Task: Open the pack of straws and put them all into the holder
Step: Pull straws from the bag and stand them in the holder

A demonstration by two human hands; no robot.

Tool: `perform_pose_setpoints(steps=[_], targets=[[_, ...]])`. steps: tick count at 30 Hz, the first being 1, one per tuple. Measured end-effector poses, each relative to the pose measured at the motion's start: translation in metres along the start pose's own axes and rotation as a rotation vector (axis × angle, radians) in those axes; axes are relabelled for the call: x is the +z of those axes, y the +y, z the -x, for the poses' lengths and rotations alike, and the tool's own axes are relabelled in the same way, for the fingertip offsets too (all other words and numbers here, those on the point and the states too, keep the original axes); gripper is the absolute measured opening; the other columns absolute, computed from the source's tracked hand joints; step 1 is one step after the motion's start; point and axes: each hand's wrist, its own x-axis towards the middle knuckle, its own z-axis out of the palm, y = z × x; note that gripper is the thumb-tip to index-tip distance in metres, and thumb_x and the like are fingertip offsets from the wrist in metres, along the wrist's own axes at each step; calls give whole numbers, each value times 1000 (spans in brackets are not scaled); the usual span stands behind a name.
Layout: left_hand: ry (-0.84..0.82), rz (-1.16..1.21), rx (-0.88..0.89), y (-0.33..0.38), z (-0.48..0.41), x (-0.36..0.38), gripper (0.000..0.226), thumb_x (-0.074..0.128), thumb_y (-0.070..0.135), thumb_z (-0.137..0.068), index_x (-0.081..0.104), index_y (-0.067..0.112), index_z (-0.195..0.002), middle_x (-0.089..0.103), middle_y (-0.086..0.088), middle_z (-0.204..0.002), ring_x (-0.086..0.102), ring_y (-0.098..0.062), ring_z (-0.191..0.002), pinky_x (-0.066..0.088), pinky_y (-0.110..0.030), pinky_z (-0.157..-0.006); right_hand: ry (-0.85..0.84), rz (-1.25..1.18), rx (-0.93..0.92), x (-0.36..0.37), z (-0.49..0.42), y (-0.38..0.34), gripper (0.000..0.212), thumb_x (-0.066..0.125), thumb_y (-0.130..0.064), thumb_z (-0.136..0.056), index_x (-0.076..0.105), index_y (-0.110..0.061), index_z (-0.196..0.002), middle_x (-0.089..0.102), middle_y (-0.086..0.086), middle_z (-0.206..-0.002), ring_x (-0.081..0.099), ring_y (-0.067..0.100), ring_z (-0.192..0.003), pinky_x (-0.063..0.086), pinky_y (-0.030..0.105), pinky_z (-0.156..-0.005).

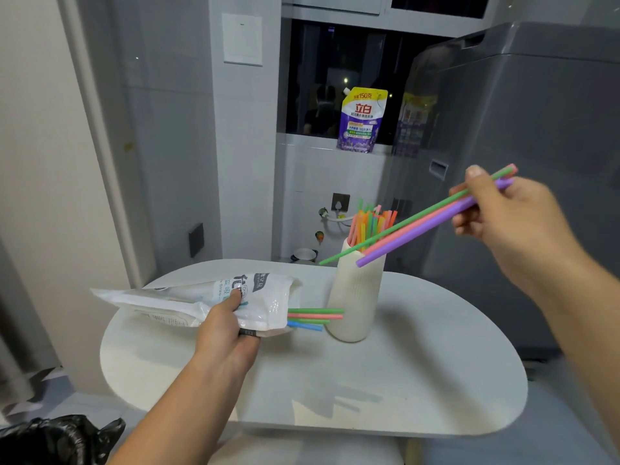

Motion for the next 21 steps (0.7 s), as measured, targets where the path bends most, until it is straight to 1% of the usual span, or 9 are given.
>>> perform_pose_setpoints(steps=[1,3,6,7,9,12,15,19,21], targets=[[1,-5,2,-1,0,-1,33,54,7,-104,58,6,-137,71,-8,-117,70,-21,-93,61,-36,-49,18,28,-29,-4,-3,-6,36,50,-34,-102,68,-10,-81,63,8,-66,58,13,-55,57,27,-63],[-10,-23,2,-3,-1,-2,34,54,7,-103,58,6,-138,70,-9,-126,71,-23,-100,63,-44,-71,46,100,-86,-9,-10,-16,36,51,-36,-101,68,-12,-81,64,7,-67,59,11,-54,56,25,-62],[-30,-32,9,-6,-1,-4,35,54,6,-103,58,5,-138,70,-10,-128,70,-26,-110,56,-50,-94,74,217,-169,-14,-20,-30,35,51,-40,-100,66,-19,-76,66,5,-66,60,7,-48,57,29,-63],[-30,-33,11,-6,-1,-4,35,55,6,-103,58,5,-138,70,-10,-129,69,-26,-112,55,-50,-95,73,248,-193,-15,-22,-34,36,51,-41,-100,66,-19,-76,66,4,-65,60,6,-47,58,32,-65],[-26,-40,13,-7,1,-3,35,56,6,-102,59,5,-137,70,-10,-129,70,-26,-111,57,-47,-89,56,307,-220,-14,-25,-42,37,51,-44,-99,68,-15,-82,67,4,-65,62,8,-50,59,35,-68],[-28,-56,7,-8,2,-3,35,55,6,-103,58,6,-138,69,-10,-130,70,-23,-107,57,-44,-83,21,388,-244,-9,-27,-48,40,50,-43,-100,70,-10,-89,67,6,-66,62,13,-54,55,30,-64],[-37,-68,2,-8,2,-2,34,55,6,-103,59,6,-137,70,-10,-129,70,-23,-103,57,-44,-79,-3,411,-267,-2,-28,-52,42,51,-43,-100,69,-7,-90,67,6,-66,64,15,-55,56,31,-64],[-36,-65,6,-9,-2,-4,37,57,6,-101,59,7,-138,70,-10,-129,70,-26,-109,56,-51,-90,-35,434,-262,12,-29,-51,42,51,-43,-99,68,-5,-95,68,6,-69,67,15,-59,59,33,-66],[-34,-65,8,-10,-3,-5,38,59,7,-100,59,8,-138,71,-9,-128,71,-26,-110,55,-55,-95,-48,435,-255,19,-29,-49,42,51,-43,-99,67,-4,-99,68,6,-71,66,14,-60,57,28,-62]])
